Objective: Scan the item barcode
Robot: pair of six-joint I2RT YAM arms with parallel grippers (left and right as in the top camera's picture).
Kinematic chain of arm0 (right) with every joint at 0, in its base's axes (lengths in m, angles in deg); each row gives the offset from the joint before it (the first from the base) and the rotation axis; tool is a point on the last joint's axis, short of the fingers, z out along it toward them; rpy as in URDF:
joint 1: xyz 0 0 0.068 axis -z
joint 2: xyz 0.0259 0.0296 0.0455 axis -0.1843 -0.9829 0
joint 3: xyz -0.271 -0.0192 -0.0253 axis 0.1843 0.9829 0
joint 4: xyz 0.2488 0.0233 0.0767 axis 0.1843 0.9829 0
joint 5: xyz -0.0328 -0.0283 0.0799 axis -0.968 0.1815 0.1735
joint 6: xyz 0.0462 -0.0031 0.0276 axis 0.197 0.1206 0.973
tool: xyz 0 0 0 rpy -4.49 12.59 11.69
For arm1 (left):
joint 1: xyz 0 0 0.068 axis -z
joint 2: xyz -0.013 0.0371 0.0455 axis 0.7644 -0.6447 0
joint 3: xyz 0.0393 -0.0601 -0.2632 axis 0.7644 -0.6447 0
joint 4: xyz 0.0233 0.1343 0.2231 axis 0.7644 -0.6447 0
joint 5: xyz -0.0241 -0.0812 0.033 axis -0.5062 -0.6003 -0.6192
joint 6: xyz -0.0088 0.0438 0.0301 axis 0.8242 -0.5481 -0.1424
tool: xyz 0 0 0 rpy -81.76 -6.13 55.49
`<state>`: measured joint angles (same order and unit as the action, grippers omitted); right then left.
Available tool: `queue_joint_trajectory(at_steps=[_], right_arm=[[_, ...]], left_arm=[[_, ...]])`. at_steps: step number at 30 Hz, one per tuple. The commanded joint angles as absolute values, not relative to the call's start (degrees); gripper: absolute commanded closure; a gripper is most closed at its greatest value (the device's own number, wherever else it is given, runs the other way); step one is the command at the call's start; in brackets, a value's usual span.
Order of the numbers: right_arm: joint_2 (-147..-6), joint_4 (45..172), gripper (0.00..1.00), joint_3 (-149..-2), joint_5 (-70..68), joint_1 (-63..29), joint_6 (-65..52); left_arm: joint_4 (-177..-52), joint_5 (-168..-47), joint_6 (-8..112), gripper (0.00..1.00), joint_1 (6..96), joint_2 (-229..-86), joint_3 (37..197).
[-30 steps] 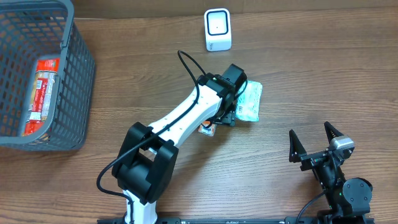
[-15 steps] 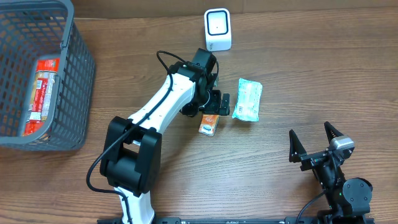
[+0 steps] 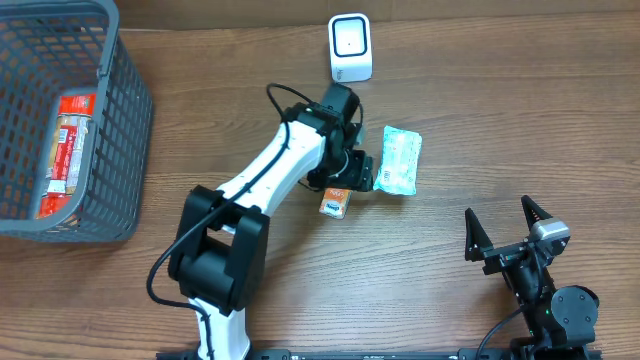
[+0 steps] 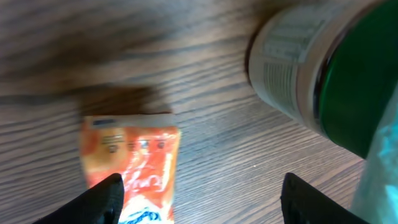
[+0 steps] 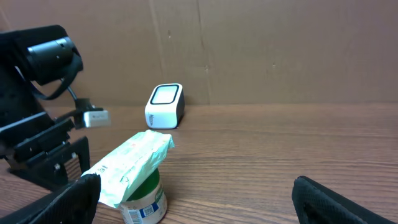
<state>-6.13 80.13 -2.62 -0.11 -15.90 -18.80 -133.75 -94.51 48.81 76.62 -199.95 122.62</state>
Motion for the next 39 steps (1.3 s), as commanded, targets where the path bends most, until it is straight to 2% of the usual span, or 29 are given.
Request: queue_joint_trajectory(at_steps=[1, 8, 11, 26, 34, 39], right_arm=[[-5.7, 79.9, 0.0, -2.0, 0.2, -15.7, -18.6], [-5.7, 79.9, 0.0, -2.0, 0.2, -15.7, -18.7], [-5.7, 79.9, 0.0, -2.0, 0.2, -15.7, -18.7], [-5.7, 79.9, 0.0, -2.0, 0.2, -15.7, -18.6], [-5.7, 79.9, 0.0, -2.0, 0.2, -15.7, -18.6], [-5.7, 79.9, 0.0, -2.0, 0.2, -15.7, -18.7]], left_arm=[[-133.6, -94.2, 49.1, 0.28, 77.0, -202.5, 123.4], [-134.3, -94.2, 49.2, 0.29, 77.0, -204.8, 123.4], [-134.9, -94.2, 49.2, 0.38, 76.8, -204.8, 123.4], [-135.0, -95.1, 49.2, 0.3, 73.8, -198.5, 123.4], [-135.1, -95.1, 49.3, 0.2, 73.8, -195.5, 123.4], [-135.0, -95.1, 49.9, 0.21, 74.1, -196.2, 123.4]])
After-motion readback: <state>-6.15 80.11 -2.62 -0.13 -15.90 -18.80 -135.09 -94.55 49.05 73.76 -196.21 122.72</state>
